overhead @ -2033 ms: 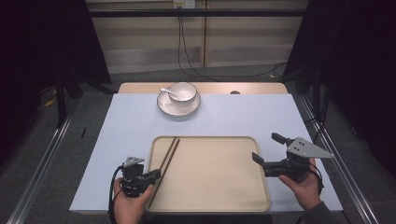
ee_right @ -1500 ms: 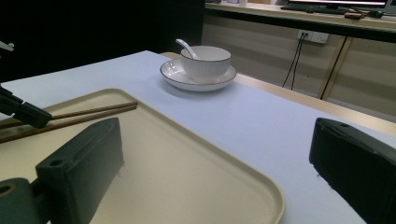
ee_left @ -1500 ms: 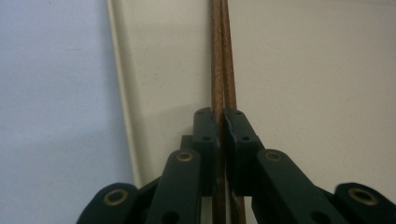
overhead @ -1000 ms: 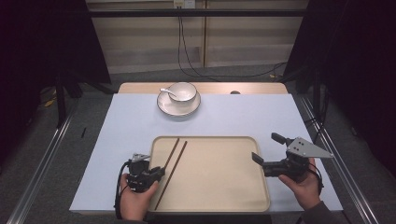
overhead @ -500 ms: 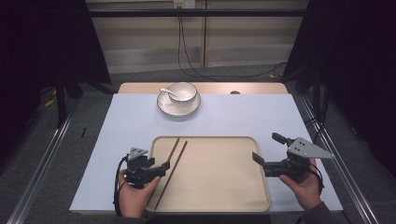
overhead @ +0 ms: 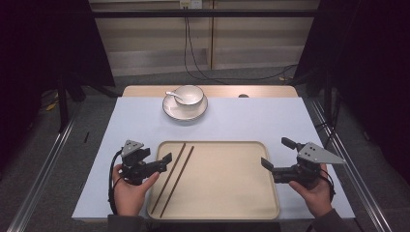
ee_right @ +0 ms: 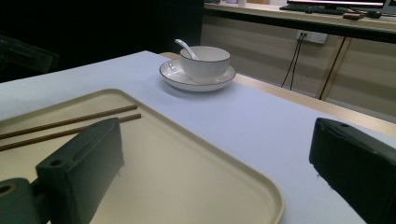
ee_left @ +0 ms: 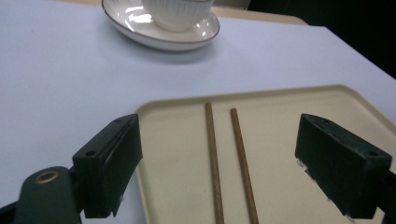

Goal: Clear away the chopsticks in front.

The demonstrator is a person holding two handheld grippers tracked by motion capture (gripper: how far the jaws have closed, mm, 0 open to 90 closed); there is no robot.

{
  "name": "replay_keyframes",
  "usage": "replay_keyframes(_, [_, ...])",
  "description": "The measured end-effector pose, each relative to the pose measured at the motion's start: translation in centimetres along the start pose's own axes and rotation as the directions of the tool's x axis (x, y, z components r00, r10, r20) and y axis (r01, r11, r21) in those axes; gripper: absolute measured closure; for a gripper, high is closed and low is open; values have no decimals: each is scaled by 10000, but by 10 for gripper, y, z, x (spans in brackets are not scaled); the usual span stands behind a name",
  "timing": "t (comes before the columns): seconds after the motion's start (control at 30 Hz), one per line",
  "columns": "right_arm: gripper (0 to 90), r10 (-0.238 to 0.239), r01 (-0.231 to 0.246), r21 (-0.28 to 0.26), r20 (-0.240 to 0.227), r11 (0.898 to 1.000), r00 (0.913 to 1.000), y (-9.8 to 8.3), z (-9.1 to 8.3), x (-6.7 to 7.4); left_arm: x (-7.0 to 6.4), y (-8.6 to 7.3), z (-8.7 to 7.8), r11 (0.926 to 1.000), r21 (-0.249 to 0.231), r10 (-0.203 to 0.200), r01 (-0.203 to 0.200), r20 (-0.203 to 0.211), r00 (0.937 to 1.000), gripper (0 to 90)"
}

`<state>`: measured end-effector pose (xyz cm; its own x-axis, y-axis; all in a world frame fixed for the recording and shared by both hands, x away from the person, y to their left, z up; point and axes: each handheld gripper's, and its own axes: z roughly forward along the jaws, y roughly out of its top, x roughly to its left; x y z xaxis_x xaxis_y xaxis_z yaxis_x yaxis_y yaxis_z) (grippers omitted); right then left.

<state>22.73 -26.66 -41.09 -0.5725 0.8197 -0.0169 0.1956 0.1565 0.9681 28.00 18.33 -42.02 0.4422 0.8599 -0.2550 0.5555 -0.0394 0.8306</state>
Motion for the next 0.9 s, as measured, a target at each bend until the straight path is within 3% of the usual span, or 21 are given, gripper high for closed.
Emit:
replay_keyframes(0.1, [26, 1, -1, 20, -22, 10000, 10000, 0, 1, 0, 4, 8, -4, 9999, -134, 46, -47, -81, 10000, 141])
replay_keyframes(0.23, [26, -31, 31, 40, -44, 10000, 10000, 0, 1, 1, 8, 17, -11, 9984, -338, 450, -460, -296, 9985, 138])
replay_keyframes(0.47, [26, -44, 44, 77, -78, 10000, 10000, -1, 2, 0, 16, 27, -18, 9946, -570, 858, -872, -264, 9960, 128])
replay_keyframes(0.6, [26, -132, 133, 126, -83, 9998, 9999, -1, 2, 0, 22, 28, -20, 9939, -757, 792, -797, -98, 9968, 123])
replay_keyframes(0.9, [26, -52, 52, 165, -48, 9999, 10000, -1, 3, 0, 31, 25, -22, 9931, -892, 745, -761, -217, 9970, 114])
